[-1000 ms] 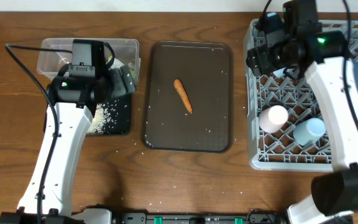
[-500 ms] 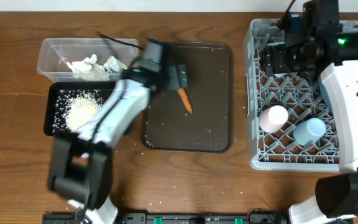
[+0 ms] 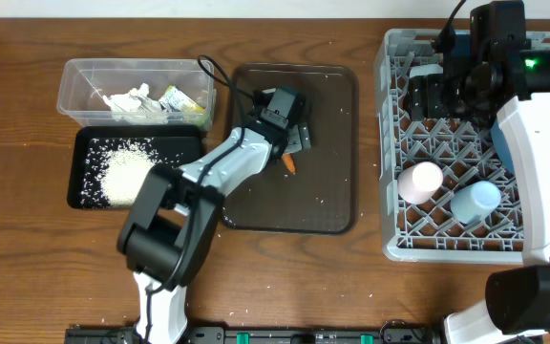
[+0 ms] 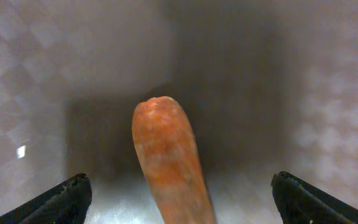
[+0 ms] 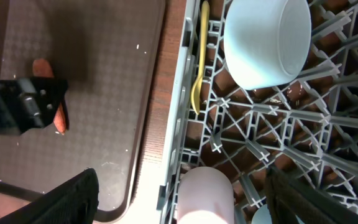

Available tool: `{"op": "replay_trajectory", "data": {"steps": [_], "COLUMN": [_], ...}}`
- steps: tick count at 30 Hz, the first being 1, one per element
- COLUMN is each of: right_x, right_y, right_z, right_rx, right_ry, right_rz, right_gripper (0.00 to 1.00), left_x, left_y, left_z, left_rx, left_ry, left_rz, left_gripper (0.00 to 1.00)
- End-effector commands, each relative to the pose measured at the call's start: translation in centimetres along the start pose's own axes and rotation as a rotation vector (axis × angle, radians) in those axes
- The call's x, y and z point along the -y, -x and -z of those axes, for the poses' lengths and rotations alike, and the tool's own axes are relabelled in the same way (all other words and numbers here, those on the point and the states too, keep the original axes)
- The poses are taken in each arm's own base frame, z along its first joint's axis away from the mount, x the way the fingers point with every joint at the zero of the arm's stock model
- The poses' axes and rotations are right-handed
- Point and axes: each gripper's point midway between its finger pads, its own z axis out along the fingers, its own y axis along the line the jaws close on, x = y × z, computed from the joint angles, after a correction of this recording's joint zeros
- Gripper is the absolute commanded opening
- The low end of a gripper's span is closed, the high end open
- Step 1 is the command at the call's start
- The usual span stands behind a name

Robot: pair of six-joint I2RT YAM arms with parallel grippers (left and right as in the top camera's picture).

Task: Sort waste into correct bins and load items into the dishwasher rack
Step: 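Grasp the carrot on the brown tray with the left gripper, then carry the carrot left and drop it onto the black rice tray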

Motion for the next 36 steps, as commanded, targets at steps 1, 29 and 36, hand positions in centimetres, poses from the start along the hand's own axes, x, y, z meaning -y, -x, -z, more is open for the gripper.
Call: {"op": "replay_trajectory", "data": {"steps": [1,29,36], "right_x": [0.3,1.2,1.2], "right_y": [0.0,-0.9,-0.8], "right_z": [0.1,0.1,0.1], "right_rx": [-0.004,-0.038,-0.035], "right_ry": [-0.001,-0.053,-0.054], "right_rz": [-0.022,-0.026,-0.025], "right_gripper": [0.84,0.87,0.88], "left_x": [-0.7,-0.8,-9.5], "left_y": [0.0,4.0,5.7], "left_z": [-1.2,9.7,16.4], "left_rx": [0.017,0.109,0.144], "left_ry": [0.043,-0.016,0.184], "left_rz": [0.021,-0.077,0.028], "left_gripper": [0.90,0.07,0.07]}}
